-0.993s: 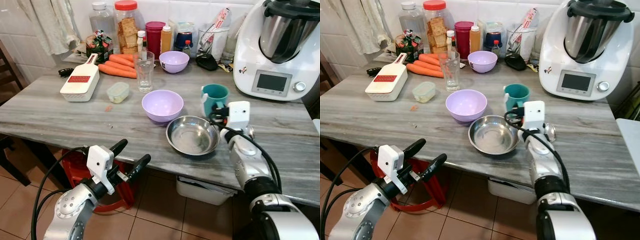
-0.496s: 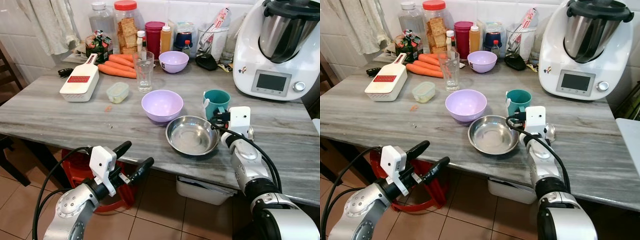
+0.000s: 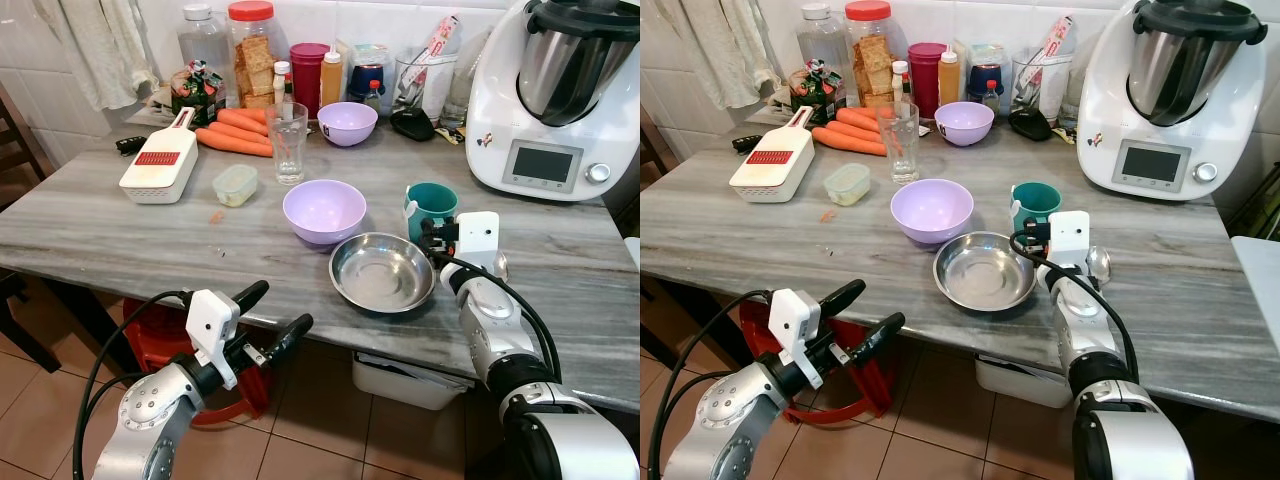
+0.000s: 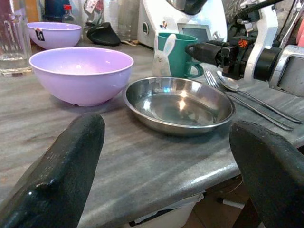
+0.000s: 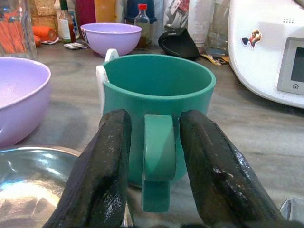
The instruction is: Setting the table
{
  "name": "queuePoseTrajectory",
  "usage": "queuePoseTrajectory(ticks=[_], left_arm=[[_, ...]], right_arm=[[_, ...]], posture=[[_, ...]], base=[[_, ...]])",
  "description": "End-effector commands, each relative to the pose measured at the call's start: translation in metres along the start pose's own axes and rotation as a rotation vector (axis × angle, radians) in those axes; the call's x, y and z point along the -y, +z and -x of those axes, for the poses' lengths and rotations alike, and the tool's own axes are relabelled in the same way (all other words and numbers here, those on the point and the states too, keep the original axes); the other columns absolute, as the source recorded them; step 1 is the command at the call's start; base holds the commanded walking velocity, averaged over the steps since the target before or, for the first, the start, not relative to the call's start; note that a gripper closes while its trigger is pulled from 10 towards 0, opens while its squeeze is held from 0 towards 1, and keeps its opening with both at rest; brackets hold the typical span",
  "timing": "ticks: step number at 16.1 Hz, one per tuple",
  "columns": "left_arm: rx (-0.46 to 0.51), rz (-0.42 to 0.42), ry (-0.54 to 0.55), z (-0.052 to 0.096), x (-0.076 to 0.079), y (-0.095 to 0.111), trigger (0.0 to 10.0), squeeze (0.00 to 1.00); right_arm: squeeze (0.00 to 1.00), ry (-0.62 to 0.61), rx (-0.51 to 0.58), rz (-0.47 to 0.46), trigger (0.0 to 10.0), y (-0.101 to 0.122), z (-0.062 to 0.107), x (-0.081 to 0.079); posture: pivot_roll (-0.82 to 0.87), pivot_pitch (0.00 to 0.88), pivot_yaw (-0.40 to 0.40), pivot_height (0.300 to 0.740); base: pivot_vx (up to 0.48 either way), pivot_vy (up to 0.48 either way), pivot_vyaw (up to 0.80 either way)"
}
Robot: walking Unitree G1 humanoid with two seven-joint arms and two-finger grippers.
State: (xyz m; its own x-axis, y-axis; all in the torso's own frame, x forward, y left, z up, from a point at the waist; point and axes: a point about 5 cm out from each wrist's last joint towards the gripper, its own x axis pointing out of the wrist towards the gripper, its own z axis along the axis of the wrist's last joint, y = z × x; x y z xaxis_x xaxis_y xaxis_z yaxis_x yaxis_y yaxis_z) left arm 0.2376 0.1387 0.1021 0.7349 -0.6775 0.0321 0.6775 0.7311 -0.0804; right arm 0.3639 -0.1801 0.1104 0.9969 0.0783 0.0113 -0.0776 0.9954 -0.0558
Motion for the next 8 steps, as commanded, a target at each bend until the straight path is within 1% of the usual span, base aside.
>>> queuePoseTrajectory(ticks=[1,3,6,8], left_arm=[[0.001,-0.017,-0.002,-0.003,-0.001,0.002,10.0,0.0],[0.001,-0.02,-0.001,-0.004,-0.002,0.002,10.0,0.0],[0.011,-0.025,0.008,-0.006,-0.003,0.002,10.0,0.0],[0.017,-0.022,0.012,-0.007,-0.004,0.001,10.0,0.0]], right_arm=[[1.0,-0.014,0.022,-0.003,10.0,0.007,-0.004,0.002],[1.0,-0.027,0.038,0.004,10.0,0.009,-0.004,0.004],[1.0,-0.057,0.128,-0.008,10.0,0.022,-0.003,0.008],[1.0,-0.067,0.202,-0.02,10.0,0.032,0.001,0.007]], posture=[[0.03,0.0,0.021,0.74],[0.03,0.0,0.019,0.74],[0.03,0.0,0.015,0.74],[0.03,0.0,0.016,0.74]], base=[[0.0,0.0,0.0],[0.0,0.0,0.0],[0.0,0.0,0.0],[0.0,0.0,0.0]])
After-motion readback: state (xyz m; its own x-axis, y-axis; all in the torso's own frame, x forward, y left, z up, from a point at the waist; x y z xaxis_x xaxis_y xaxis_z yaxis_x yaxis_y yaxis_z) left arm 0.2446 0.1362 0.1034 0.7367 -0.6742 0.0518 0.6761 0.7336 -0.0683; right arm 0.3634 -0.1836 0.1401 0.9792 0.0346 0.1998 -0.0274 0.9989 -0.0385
